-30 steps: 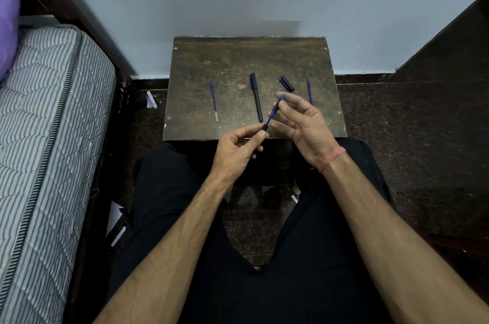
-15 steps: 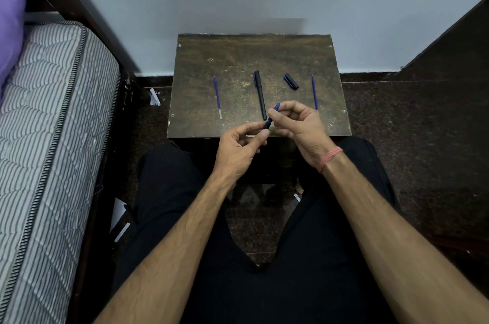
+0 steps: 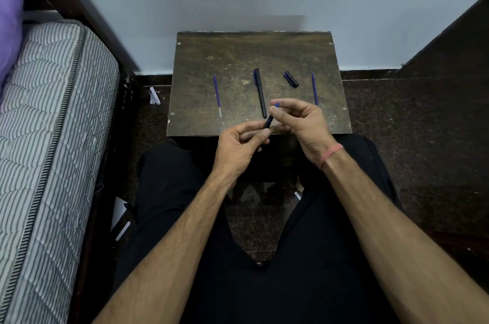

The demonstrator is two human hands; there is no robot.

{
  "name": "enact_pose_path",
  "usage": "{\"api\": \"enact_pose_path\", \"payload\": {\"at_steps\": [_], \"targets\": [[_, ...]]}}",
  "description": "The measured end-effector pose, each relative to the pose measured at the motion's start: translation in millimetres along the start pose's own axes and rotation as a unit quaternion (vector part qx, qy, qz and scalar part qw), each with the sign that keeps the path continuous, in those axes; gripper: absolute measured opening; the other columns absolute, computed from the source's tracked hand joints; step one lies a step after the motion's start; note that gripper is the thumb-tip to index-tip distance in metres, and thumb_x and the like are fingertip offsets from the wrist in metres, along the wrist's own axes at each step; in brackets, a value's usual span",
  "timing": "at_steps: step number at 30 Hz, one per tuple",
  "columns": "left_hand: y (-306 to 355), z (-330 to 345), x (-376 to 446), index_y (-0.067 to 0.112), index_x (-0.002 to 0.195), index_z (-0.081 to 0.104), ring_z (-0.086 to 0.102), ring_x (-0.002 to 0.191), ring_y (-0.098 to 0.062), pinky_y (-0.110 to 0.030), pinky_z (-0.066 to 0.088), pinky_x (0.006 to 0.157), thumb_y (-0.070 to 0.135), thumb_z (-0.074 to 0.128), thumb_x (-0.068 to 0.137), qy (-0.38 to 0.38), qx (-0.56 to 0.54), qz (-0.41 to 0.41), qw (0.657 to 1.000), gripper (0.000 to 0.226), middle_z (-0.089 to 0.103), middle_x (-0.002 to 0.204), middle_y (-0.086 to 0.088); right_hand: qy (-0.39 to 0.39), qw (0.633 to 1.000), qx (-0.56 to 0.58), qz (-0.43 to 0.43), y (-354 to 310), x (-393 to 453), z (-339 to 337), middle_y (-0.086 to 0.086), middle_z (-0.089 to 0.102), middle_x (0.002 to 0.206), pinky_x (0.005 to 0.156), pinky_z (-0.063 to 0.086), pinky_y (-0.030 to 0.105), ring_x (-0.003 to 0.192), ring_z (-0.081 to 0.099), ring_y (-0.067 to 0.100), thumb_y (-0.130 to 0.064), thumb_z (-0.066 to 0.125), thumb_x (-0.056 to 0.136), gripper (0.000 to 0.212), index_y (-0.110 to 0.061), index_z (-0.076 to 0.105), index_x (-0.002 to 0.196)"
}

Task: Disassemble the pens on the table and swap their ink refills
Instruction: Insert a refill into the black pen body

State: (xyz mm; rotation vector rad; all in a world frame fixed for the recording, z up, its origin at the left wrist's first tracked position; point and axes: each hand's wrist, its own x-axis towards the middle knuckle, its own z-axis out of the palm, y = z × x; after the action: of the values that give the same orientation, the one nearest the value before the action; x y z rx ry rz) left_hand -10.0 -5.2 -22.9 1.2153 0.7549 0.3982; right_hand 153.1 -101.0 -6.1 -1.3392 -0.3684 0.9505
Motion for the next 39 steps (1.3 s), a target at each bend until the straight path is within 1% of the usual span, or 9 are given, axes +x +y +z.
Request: {"api": "enact_pose_path", "payload": {"at_steps": [4, 9, 13, 15, 20, 23, 27, 33, 39], "targets": [[0.7, -1.9, 0.2, 0.041, 0.110, 0.087, 0.085, 0.096, -0.015, -0.026, 0.065, 0.084, 0.026, 0.089, 0.097, -0.008, -0.008, 0.005, 1.000, 0.020, 0.089, 0.108, -0.002, -0.018, 1.000, 0.020, 0.002, 0.8, -0.7, 2.9, 0.005, 0.077, 0.097, 0.075, 0.063, 0.029, 0.083, 0.074, 0.014, -0.029, 0.092, 0.084, 0.029, -0.014, 0.084, 0.108], [-1.3, -0.9, 2.5, 0.024, 0.122, 0.083, 0.084, 0.098, -0.017, -0.027, 0.064, 0.083, 0.027, 0.084, 0.101, -0.002, -0.026, -0.018, 0.999, 0.022, 0.088, 0.110, -0.006, -0.056, 0.998, 0.037, 0.010, -1.8, -0.3, 2.3, 0.008, 0.081, 0.123, 0.083, 0.063, 0.028, 0.090, 0.075, 0.009, -0.009, 0.072, 0.102, 0.025, -0.015, 0.079, 0.125], [-0.8, 1.3, 0.9, 0.031, 0.114, 0.085, 0.085, 0.097, -0.017, -0.028, 0.065, 0.084, 0.020, 0.085, 0.100, -0.008, -0.033, -0.014, 0.999, 0.018, 0.089, 0.108, -0.006, -0.024, 0.999, 0.021, -0.002, 0.8, -1.5, 4.2, 0.007, 0.077, 0.095, 0.077, 0.065, 0.031, 0.087, 0.078, 0.017, -0.016, 0.089, 0.083, 0.028, -0.011, 0.079, 0.109], [0.0, 3.0, 0.2, 0.030, 0.115, 0.084, 0.085, 0.096, -0.015, -0.025, 0.066, 0.082, 0.018, 0.084, 0.100, -0.015, -0.036, -0.012, 0.999, 0.019, 0.089, 0.108, -0.006, -0.014, 1.000, 0.014, -0.007, 1.8, -1.4, 4.7, 0.004, 0.071, 0.089, 0.074, 0.063, 0.027, 0.080, 0.074, 0.014, -0.016, 0.091, 0.083, 0.034, -0.008, 0.077, 0.113], [0.5, 3.4, 1.1, 0.022, 0.123, 0.082, 0.084, 0.098, -0.017, -0.026, 0.066, 0.083, 0.018, 0.079, 0.105, -0.017, -0.044, -0.016, 0.999, 0.019, 0.088, 0.111, -0.007, -0.054, 0.997, 0.040, 0.032, -0.5, -0.1, 4.3, 0.007, 0.079, 0.128, 0.079, 0.061, 0.025, 0.082, 0.072, 0.009, -0.020, 0.069, 0.107, 0.024, -0.020, 0.079, 0.128], [-0.5, 2.4, 1.1, 0.018, 0.127, 0.081, 0.085, 0.099, -0.018, -0.026, 0.065, 0.083, 0.019, 0.079, 0.105, -0.015, -0.037, -0.017, 0.999, 0.023, 0.088, 0.111, -0.007, -0.048, 0.999, 0.018, 0.010, 0.6, -0.4, 4.3, 0.008, 0.081, 0.113, 0.081, 0.064, 0.028, 0.086, 0.073, 0.010, -0.017, 0.077, 0.099, 0.024, -0.013, 0.079, 0.122], [-0.6, 2.9, -0.7, 0.033, 0.115, 0.084, 0.086, 0.098, -0.016, -0.022, 0.066, 0.081, 0.021, 0.083, 0.102, -0.022, -0.039, -0.009, 0.999, 0.018, 0.088, 0.111, -0.004, -0.002, 1.000, 0.005, 0.000, 0.8, -1.7, 4.3, 0.006, 0.077, 0.092, 0.076, 0.065, 0.030, 0.082, 0.078, 0.017, -0.022, 0.093, 0.079, 0.036, -0.009, 0.075, 0.108], [-1.0, 1.6, 2.0, 0.024, 0.127, 0.081, 0.085, 0.103, -0.020, -0.026, 0.066, 0.084, 0.024, 0.078, 0.106, -0.018, -0.044, -0.011, 0.999, 0.022, 0.088, 0.115, -0.006, -0.070, 0.997, 0.028, 0.022, 0.1, -1.0, 2.0, 0.008, 0.079, 0.129, 0.079, 0.062, 0.023, 0.087, 0.075, 0.011, -0.014, 0.067, 0.107, 0.024, -0.018, 0.078, 0.128], [-2.4, 1.1, 1.4, 0.027, 0.122, 0.081, 0.086, 0.101, -0.018, -0.024, 0.066, 0.082, 0.021, 0.080, 0.104, -0.015, -0.050, -0.014, 0.999, 0.019, 0.088, 0.113, -0.006, -0.024, 1.000, 0.007, 0.005, 2.7, -2.0, 4.7, 0.003, 0.079, 0.091, 0.079, 0.066, 0.031, 0.078, 0.078, 0.015, -0.008, 0.084, 0.091, 0.018, -0.012, 0.074, 0.106]]}}
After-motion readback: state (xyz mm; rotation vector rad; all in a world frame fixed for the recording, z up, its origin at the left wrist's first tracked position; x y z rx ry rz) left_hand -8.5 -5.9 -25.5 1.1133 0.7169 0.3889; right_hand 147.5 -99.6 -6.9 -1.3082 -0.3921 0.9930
